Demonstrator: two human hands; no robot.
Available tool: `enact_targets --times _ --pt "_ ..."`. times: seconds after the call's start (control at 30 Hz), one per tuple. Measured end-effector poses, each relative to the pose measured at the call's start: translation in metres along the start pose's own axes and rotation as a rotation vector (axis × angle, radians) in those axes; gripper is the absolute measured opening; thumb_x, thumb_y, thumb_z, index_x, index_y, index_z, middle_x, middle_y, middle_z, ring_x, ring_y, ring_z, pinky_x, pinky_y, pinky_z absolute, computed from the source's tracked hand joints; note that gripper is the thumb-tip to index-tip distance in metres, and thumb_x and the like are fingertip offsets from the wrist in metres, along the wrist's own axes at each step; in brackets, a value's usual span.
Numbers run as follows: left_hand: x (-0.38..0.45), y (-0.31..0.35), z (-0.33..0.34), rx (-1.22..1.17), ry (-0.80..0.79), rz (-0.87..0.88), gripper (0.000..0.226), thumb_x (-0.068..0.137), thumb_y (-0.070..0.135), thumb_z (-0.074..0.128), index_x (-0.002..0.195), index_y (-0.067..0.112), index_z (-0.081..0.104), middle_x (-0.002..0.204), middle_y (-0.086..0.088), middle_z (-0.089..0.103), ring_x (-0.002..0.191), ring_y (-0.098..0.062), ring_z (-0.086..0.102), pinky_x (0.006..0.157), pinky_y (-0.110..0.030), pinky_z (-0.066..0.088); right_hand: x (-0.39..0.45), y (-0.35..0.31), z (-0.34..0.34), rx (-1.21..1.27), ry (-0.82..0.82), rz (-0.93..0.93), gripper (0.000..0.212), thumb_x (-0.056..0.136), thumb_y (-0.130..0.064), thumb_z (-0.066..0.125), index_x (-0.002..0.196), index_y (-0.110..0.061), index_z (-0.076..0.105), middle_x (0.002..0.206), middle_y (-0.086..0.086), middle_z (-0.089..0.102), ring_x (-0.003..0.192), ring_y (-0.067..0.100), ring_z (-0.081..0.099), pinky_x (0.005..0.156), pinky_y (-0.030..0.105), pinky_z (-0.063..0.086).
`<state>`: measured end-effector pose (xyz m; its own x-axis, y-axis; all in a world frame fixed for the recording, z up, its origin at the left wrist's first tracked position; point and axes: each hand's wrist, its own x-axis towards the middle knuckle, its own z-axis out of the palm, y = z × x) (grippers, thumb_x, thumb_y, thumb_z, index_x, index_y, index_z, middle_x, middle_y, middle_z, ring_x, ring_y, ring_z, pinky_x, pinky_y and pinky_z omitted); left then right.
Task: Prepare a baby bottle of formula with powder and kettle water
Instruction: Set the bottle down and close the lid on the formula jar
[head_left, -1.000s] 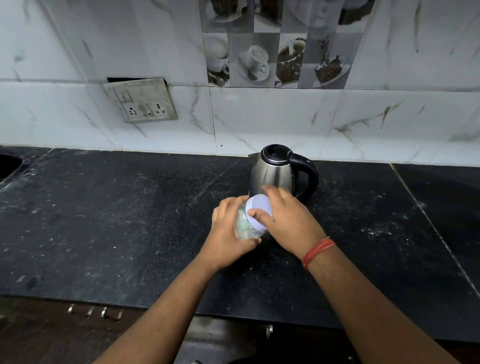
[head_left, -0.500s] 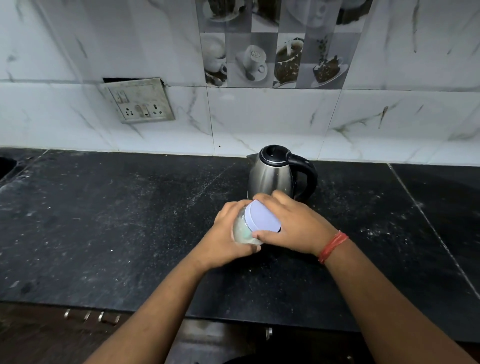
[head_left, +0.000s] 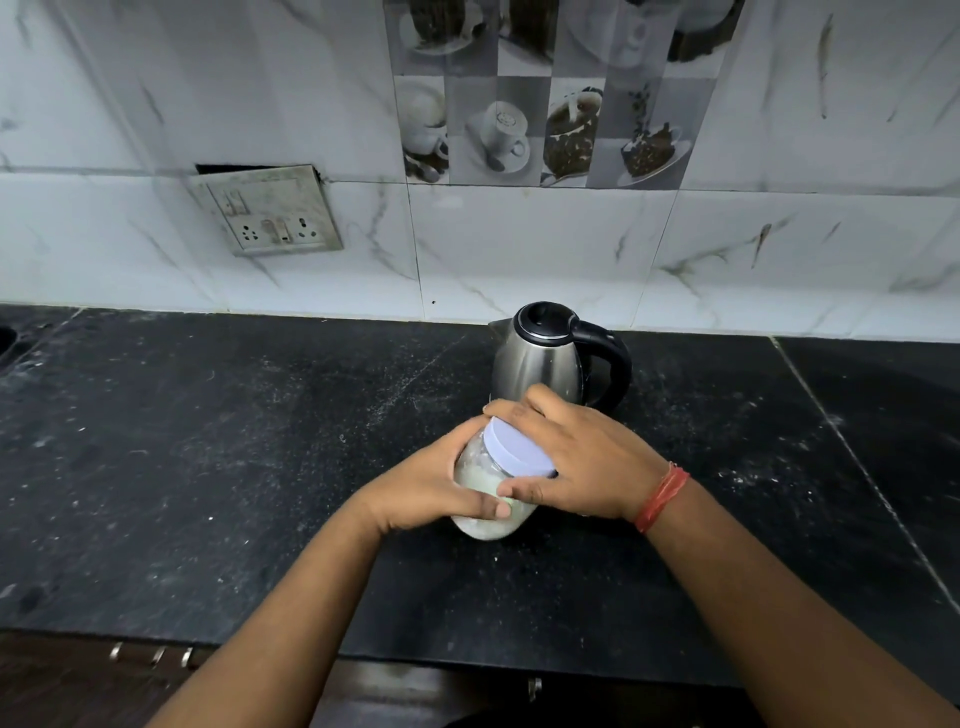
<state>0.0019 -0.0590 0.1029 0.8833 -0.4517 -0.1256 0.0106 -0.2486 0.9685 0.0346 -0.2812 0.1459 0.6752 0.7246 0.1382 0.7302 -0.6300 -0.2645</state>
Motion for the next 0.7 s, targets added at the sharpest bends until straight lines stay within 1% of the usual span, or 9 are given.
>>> enact_targets --times 0.07,0.13,0.2,0.27,0.37,0.43,0.5,0.6,0.7 --pt "0.005 0.003 0.004 0.008 0.064 0.004 0.083 0.073 0.017 0.09 0.142 0.038 0.047 0.13 0.007 0.066 0.122 -0.015 0.064 0.104 -0.034 0.052 0.004 0.0 0.003 -0.026 0.076 0.057 0.077 0.082 -0.079 0.04 0.143 -0.031 0.04 0.112 -0.005 0.045 0.088 0.021 0.06 0.076 0.037 0.051" --pt "0.013 0.006 0.011 0.099 0.181 0.057 0.083 0.072 0.02 0.091 0.139 0.041 0.047 0.129 0.011 0.063 0.122 -0.017 0.06 0.102 -0.034 0.052 0.008 -0.002 0.009 -0.059 0.137 0.191 0.078 0.083 -0.08 0.033 0.142 -0.03 0.04 0.117 -0.002 0.048 0.09 0.027 0.064 0.076 0.04 0.052" --pt "0.021 0.005 0.018 0.261 0.312 0.082 0.089 0.067 0.032 0.092 0.142 0.041 0.043 0.133 0.019 0.054 0.128 -0.016 0.047 0.104 -0.031 0.043 0.015 -0.007 0.017 -0.056 0.173 0.359 0.084 0.082 -0.082 0.024 0.144 -0.028 0.039 0.125 0.002 0.051 0.096 0.031 0.065 0.078 0.04 0.053" --pt "0.026 0.003 0.021 0.334 0.398 0.07 0.093 0.066 0.034 0.092 0.144 0.041 0.041 0.133 0.024 0.048 0.127 -0.012 0.039 0.104 -0.027 0.036 0.019 -0.01 0.02 -0.014 0.165 0.475 0.086 0.082 -0.083 0.024 0.146 -0.027 0.037 0.131 0.004 0.05 0.102 0.033 0.064 0.08 0.04 0.052" --pt "0.027 -0.001 0.013 0.226 0.324 0.052 0.09 0.067 0.033 0.094 0.142 0.044 0.044 0.136 0.018 0.054 0.13 -0.013 0.049 0.107 -0.033 0.046 0.021 -0.002 0.009 0.029 0.051 0.396 0.085 0.082 -0.082 0.03 0.149 -0.031 0.029 0.136 0.001 0.044 0.111 0.032 0.061 0.085 0.039 0.049" --pt "0.023 0.006 0.003 0.106 0.193 0.021 0.084 0.073 0.017 0.092 0.136 0.047 0.046 0.132 0.012 0.062 0.123 -0.005 0.06 0.099 -0.024 0.051 0.02 0.008 -0.006 0.098 -0.059 0.258 0.083 0.085 -0.079 0.041 0.154 -0.038 0.021 0.137 -0.006 0.038 0.116 0.025 0.058 0.092 0.038 0.049" --pt "0.02 0.013 -0.007 0.013 0.06 -0.011 0.084 0.074 0.013 0.089 0.139 0.044 0.046 0.133 0.009 0.065 0.123 -0.004 0.062 0.099 -0.022 0.05 0.02 0.016 -0.017 0.134 -0.113 0.133 0.082 0.083 -0.079 0.047 0.154 -0.048 0.017 0.131 -0.013 0.036 0.111 0.018 0.057 0.093 0.038 0.051" --pt "0.021 0.015 -0.018 -0.101 -0.072 -0.02 0.087 0.073 0.018 0.084 0.149 0.025 0.043 0.144 -0.004 0.061 0.135 -0.021 0.057 0.11 -0.033 0.047 0.024 0.016 -0.02 0.131 -0.06 0.018 0.079 0.081 -0.081 0.047 0.15 -0.05 0.025 0.118 -0.016 0.036 0.095 0.009 0.054 0.082 0.034 0.053" --pt "0.024 0.016 -0.021 -0.119 -0.086 -0.021 0.085 0.072 0.019 0.084 0.148 0.021 0.045 0.141 -0.008 0.062 0.134 -0.026 0.058 0.109 -0.037 0.048 0.027 0.012 -0.016 0.107 0.034 -0.018 0.075 0.082 -0.08 0.043 0.144 -0.039 0.038 0.115 -0.012 0.04 0.087 0.009 0.053 0.074 0.033 0.052"
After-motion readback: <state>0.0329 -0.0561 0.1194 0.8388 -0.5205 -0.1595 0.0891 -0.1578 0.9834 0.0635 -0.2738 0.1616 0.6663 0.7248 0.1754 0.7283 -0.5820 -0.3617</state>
